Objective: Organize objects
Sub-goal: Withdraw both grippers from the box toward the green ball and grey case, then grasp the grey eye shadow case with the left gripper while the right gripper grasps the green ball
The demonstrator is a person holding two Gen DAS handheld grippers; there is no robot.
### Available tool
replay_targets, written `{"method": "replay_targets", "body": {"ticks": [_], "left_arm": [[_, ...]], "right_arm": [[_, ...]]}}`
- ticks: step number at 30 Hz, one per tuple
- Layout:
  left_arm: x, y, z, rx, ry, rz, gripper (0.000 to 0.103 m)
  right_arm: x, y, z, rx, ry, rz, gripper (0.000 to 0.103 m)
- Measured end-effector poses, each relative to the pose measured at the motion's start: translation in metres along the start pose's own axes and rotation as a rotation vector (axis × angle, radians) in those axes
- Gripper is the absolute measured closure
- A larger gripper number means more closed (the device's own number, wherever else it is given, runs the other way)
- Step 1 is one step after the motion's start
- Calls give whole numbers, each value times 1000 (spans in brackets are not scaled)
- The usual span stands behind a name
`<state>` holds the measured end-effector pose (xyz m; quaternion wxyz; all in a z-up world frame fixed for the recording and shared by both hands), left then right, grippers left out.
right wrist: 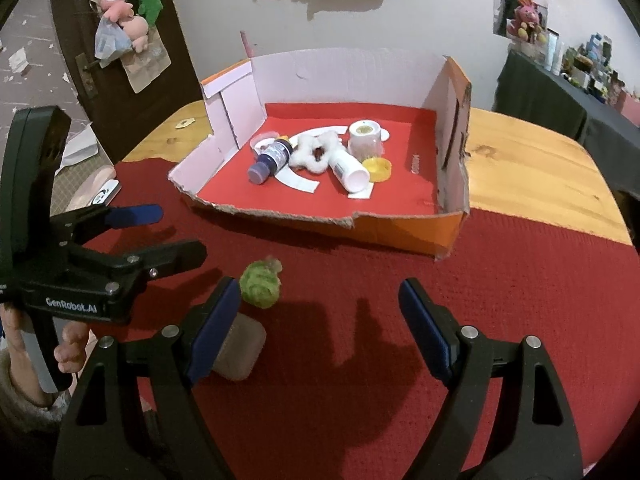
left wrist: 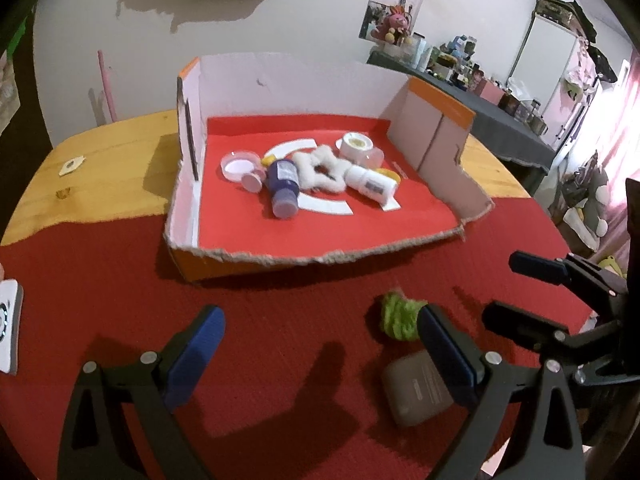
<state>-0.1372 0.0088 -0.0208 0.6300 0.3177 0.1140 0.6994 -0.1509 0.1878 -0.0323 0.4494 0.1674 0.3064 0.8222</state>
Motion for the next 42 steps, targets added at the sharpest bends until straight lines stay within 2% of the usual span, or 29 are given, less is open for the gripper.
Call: {"method": "replay_targets", "body": {"ticks": [13, 22, 29, 40, 42], "left_arm": [[18, -38, -3, -52, -35, 8, 4], [43, -64, -17, -70, 6, -80, 4], [23, -57, -19, -31, 67, -54, 4], [-46, -32, -12, 27, 149, 64, 4], [-52, -28, -11, 37, 151, 68, 5]], "right_arm": [[18, -14, 2, -8, -9, -62, 22], [23, -16, -1, -13, -8, -72, 22], [17, -13, -8, -19, 11, -65, 22], [-18, -4, -33, -46, 54, 5, 22], [-23, -4, -37, -52, 61, 16, 26]]}}
Point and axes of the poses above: each gripper's, at about its wrist camera, not at the fingertips, and z roughly against the way its jaws point, x to its right, y to its top, the point moved 9 cm from there along -z, roughly the way its jaws point, and after that the axes turned 11 degrees about z, right-handed, at the moved point
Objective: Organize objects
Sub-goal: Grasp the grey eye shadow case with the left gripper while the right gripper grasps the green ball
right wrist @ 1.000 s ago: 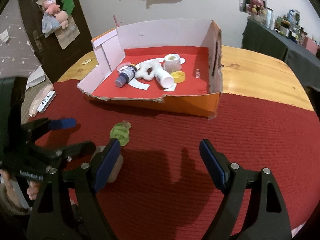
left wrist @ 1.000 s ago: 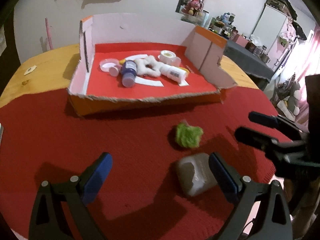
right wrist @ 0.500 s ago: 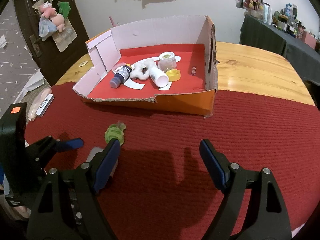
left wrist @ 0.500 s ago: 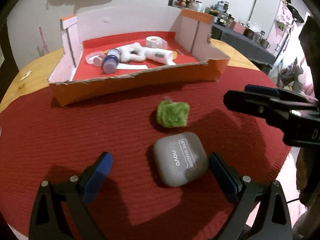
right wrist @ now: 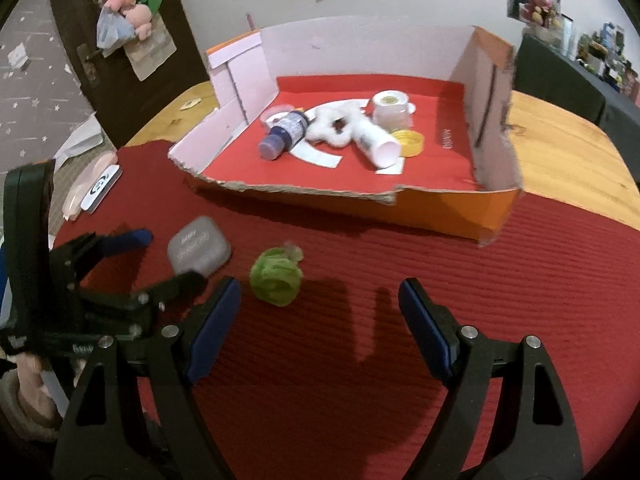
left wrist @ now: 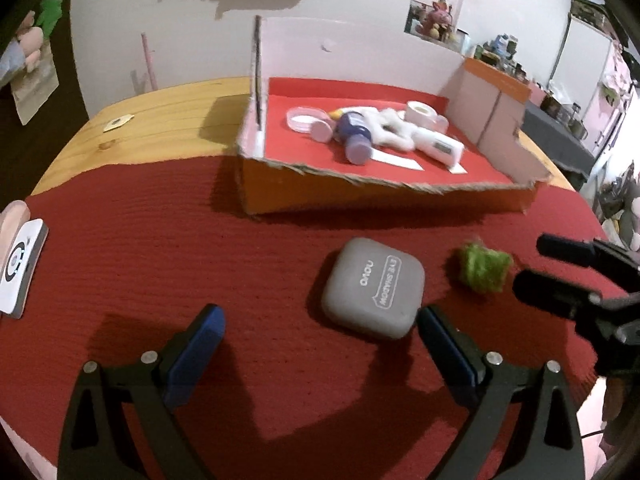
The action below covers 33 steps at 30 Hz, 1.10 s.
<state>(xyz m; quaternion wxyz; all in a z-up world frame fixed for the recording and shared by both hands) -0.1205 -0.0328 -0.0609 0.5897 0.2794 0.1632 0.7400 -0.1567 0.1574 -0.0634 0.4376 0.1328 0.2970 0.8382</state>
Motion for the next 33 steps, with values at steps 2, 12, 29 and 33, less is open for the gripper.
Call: {"method": "replay_targets", "body": {"ticks": [2, 12, 29, 33], "left_arm": [[1, 3, -1, 6, -2, -14, 5], [16, 12, -10, 10, -17, -114, 23], [24, 11, -6, 10, -44, -123, 50], [23, 11, -3, 12, -50, -116, 50]], "right_arm": [[-4, 1, -3, -5, 10, 9, 35], [-15, 2, -20, -33, 45, 33, 59], [-25, 4, -27, -32, 75, 36, 78], [-27, 5, -23, -24, 79, 36, 78]]}}
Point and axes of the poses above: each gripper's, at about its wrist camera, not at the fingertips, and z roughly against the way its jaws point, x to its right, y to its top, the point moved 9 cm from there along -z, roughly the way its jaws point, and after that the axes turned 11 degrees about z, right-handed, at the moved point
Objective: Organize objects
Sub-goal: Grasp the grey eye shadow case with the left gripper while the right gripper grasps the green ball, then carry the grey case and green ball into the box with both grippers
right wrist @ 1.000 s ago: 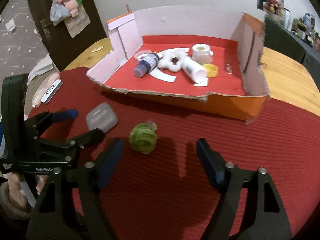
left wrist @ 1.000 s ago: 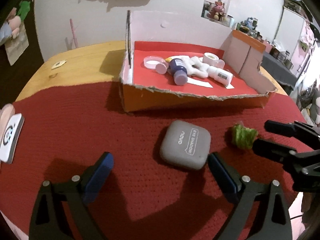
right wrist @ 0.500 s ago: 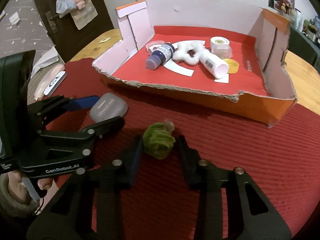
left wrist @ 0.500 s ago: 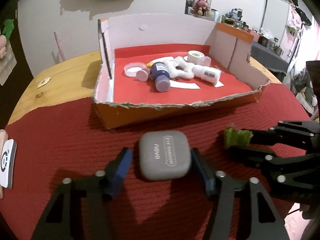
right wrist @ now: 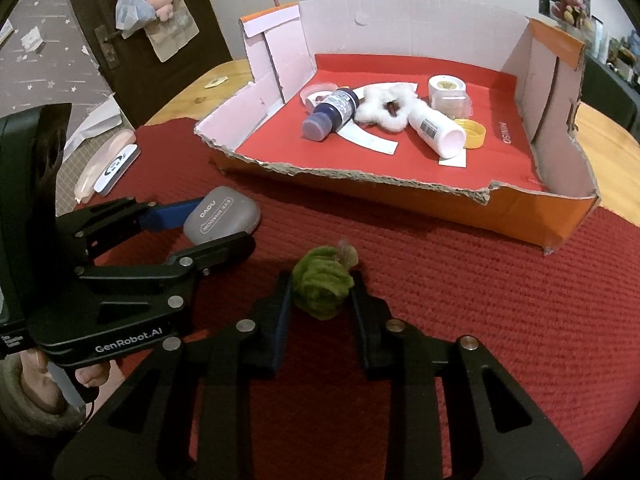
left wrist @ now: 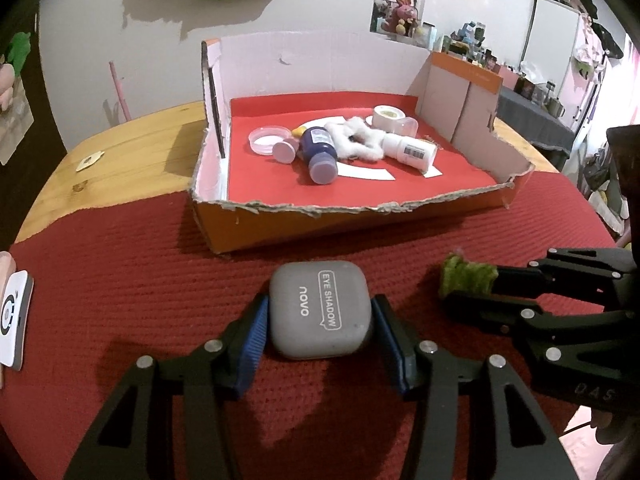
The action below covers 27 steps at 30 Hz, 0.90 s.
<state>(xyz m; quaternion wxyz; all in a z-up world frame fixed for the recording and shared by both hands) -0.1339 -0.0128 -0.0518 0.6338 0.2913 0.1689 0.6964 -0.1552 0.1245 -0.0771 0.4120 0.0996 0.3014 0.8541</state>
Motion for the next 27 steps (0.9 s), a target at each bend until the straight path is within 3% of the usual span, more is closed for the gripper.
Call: {"method": "replay_targets", "body": {"ticks": [10, 27], "left_arm": [[6, 13, 27, 55, -33, 10, 50], [17, 29, 47, 92, -76, 2, 50]], "right_arm": [[-7, 18, 31, 69, 0, 23, 78], [-3, 34, 48, 118, 25, 13, 78]]}}
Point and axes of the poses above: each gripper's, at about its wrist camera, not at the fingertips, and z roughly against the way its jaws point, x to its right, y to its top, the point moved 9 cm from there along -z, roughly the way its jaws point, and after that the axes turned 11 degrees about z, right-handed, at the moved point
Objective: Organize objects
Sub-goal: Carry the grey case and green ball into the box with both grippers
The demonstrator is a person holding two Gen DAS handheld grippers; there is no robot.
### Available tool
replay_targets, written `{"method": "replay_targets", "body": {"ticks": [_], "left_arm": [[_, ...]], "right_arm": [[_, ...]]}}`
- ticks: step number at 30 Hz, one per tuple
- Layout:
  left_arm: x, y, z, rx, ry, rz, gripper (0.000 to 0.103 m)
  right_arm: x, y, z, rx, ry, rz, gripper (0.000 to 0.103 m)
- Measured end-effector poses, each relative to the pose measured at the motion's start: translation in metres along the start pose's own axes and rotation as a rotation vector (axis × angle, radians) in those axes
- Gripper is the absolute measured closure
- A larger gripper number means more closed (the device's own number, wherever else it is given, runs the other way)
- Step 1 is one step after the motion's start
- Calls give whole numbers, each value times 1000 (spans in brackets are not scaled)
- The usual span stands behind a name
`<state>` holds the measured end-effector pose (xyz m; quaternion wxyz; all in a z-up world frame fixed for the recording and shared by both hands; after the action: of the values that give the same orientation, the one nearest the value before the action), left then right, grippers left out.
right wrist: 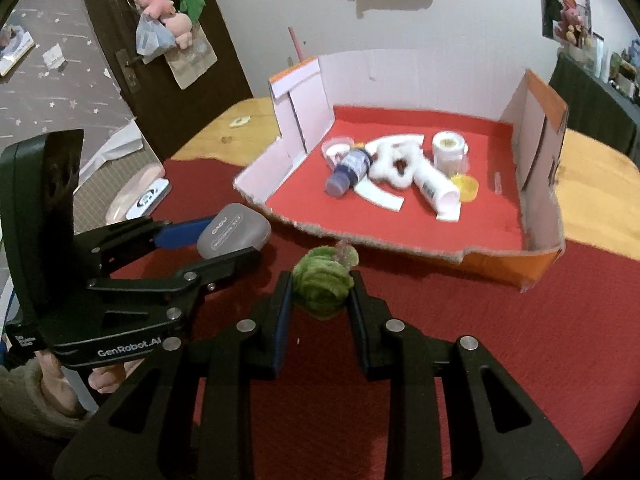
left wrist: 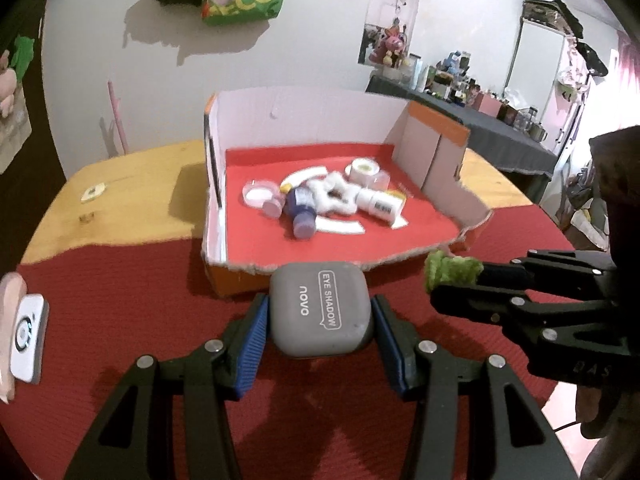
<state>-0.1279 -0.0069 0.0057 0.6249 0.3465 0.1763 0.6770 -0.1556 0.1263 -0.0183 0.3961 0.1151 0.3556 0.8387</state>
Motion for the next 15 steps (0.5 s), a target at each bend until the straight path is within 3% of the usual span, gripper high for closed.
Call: {"method": "replay_targets", "body": {"ticks": [15], "left_arm": [[11, 35, -17, -36, -42, -7, 50]], "right_arm": [[18, 20, -1, 4, 20, -22, 78]]}}
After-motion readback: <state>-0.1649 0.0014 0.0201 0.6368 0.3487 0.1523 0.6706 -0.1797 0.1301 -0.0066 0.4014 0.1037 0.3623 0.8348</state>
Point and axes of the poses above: each gripper's, at about its wrist camera, not at the fingertips, and z roughly against the way its jaws point, x to its right, y to its top, the point moved 9 cm from there along -z, roughly the way its jaws point, and after that the axes turned 11 degrees about z, right-handed, at the moved point
